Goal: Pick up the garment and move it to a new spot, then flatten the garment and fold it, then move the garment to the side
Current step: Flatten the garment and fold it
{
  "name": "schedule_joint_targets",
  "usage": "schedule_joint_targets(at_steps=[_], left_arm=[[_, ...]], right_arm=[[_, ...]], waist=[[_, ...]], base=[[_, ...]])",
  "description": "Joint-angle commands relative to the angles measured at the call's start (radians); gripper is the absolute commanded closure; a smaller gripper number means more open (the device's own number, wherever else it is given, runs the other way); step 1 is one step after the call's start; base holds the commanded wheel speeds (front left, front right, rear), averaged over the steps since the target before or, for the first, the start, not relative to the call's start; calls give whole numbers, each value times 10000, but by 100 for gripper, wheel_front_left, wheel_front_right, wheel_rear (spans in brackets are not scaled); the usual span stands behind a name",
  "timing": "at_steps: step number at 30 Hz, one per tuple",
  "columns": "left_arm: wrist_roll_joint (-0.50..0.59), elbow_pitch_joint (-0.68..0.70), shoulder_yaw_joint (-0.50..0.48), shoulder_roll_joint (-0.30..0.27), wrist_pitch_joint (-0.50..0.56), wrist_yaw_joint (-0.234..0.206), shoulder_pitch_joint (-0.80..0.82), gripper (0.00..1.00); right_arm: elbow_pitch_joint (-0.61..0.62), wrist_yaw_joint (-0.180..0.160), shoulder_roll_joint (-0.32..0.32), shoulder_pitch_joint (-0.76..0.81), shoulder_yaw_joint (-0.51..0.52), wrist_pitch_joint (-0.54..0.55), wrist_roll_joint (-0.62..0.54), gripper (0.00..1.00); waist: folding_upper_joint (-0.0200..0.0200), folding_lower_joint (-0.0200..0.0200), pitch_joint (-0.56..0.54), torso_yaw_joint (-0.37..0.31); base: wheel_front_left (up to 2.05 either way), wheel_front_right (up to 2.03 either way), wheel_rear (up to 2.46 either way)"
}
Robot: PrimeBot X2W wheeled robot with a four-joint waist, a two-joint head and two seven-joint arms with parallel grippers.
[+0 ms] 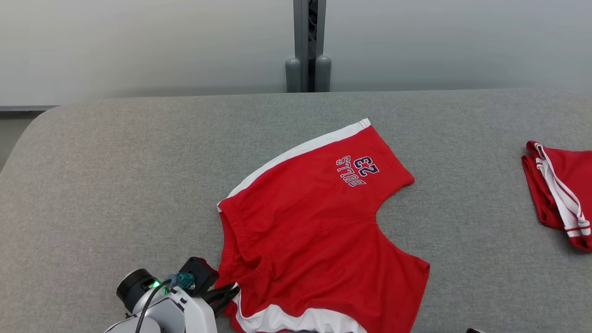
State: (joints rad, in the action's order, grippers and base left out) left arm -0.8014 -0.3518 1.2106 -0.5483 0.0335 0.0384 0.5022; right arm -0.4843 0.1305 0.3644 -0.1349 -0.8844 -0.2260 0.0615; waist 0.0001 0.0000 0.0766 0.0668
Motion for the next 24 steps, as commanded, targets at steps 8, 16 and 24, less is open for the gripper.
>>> schedule_joint_targets(at_steps=[8,16,24], left_arm=[[-316,-90,23,-187,-75,2,-441,100],[-392,190,73,-468,58,-227,-717,100],[-569,354,140,-606,353,-409,-1060,100]], right_arm=[[-190,1,621,247,-347,213,384,100],[314,1,1441,-193,-1047,715,1064,100],[923,1,2069,-372,-2059,1298,2008,100]], waist=[[-1,0,-896,-274],[-1,0,-1176,-404],[-1,0,-1237,-316]], base=[[0,0,0],[0,0,0],[0,0,0]])
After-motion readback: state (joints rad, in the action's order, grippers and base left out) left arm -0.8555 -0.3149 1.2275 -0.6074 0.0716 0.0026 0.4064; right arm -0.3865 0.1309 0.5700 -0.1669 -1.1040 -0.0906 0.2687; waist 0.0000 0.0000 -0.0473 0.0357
